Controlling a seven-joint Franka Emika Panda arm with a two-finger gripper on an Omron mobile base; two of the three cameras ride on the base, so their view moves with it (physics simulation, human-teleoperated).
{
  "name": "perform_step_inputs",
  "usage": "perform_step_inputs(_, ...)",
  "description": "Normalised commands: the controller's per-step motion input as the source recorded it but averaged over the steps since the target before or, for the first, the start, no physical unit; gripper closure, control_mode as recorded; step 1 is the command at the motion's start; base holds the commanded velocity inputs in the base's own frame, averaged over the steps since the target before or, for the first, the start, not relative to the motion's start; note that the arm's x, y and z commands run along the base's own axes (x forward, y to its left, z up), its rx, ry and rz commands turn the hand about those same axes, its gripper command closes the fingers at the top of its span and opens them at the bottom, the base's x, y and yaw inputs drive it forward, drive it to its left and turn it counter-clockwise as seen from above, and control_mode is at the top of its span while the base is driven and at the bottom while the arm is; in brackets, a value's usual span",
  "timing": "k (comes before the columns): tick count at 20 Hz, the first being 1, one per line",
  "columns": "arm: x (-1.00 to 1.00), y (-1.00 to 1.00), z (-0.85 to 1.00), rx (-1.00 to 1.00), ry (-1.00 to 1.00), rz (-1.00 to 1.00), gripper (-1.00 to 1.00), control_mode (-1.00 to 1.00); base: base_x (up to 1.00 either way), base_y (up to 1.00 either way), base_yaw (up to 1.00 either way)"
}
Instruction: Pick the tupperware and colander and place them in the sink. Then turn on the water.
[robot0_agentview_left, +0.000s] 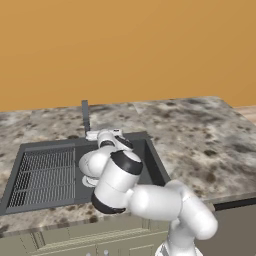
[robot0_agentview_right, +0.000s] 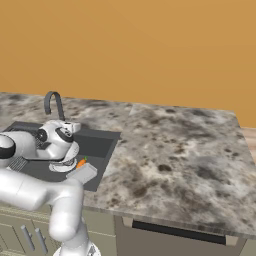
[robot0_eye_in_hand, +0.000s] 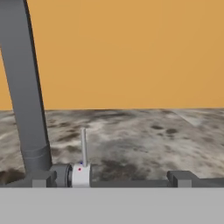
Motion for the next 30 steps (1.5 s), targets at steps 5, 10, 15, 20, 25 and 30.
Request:
perform_step_inputs(5,0.19,0.0,-0.08,0.0,0.0,0.0,-1.0,-1.0,0.0,0.0,0.0)
perform_step_inputs(10,0.22,0.0,-0.07,0.0,0.0,0.0,-1.0,-1.0,0.0,0.0,0.0)
perform_step_inputs(15,0.15,0.12,-0.02,0.0,0.0,0.0,-1.0,-1.0,0.0,0.0,0.0)
perform_step_inputs(20,0.09,0.22,0.0,0.0,0.0,0.0,-1.0,-1.0,0.0,0.0,0.0)
perform_step_inputs(25,0.1,0.1,0.0,0.0,0.0,0.0,-1.0,-1.0,0.0,0.0,0.0)
perform_step_inputs(30,0.13,0.0,0.0,0.0,0.0,0.0,-1.0,-1.0,0.0,0.0,0.0)
